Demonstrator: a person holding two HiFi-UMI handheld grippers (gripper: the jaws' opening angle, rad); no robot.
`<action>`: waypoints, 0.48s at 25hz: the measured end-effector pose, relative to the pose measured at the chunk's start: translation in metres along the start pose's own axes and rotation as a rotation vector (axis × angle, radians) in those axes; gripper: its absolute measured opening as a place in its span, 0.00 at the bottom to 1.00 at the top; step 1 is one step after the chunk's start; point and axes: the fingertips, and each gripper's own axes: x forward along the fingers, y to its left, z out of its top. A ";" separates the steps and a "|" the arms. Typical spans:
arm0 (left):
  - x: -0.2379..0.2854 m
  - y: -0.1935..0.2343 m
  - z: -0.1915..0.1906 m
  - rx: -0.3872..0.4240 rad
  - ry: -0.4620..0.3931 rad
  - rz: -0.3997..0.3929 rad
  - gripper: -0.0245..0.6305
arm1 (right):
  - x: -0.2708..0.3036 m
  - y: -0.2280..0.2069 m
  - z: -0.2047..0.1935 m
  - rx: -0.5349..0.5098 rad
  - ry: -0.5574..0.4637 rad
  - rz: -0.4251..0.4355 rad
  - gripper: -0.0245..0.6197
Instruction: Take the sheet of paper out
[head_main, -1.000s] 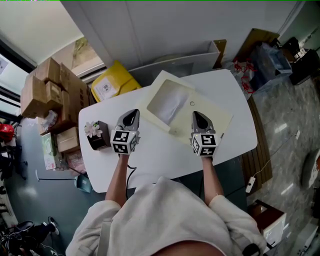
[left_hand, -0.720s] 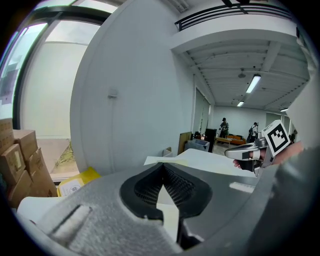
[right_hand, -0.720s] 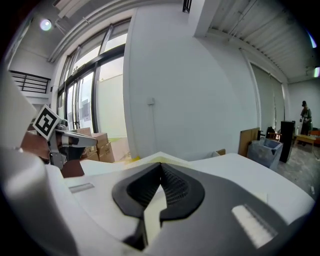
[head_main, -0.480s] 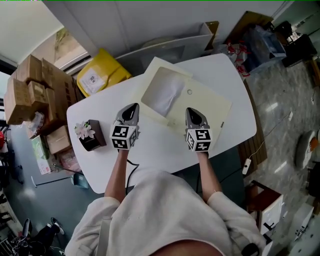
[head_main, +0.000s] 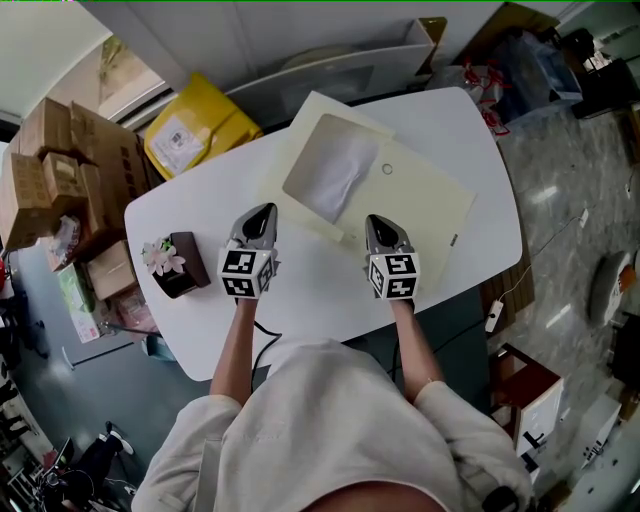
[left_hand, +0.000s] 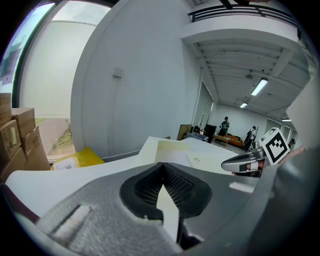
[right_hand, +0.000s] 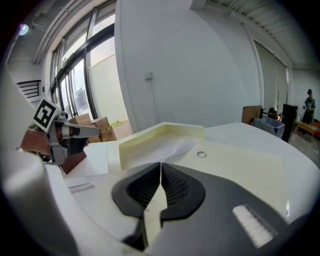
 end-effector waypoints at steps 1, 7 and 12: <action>0.001 0.001 -0.003 -0.002 0.006 -0.001 0.04 | 0.002 0.000 -0.003 0.000 0.008 0.002 0.05; 0.007 0.004 -0.018 -0.015 0.033 -0.003 0.04 | 0.013 0.001 -0.018 0.014 0.048 0.008 0.05; 0.009 0.007 -0.024 -0.021 0.046 0.000 0.04 | 0.025 -0.001 -0.020 0.048 0.064 0.011 0.05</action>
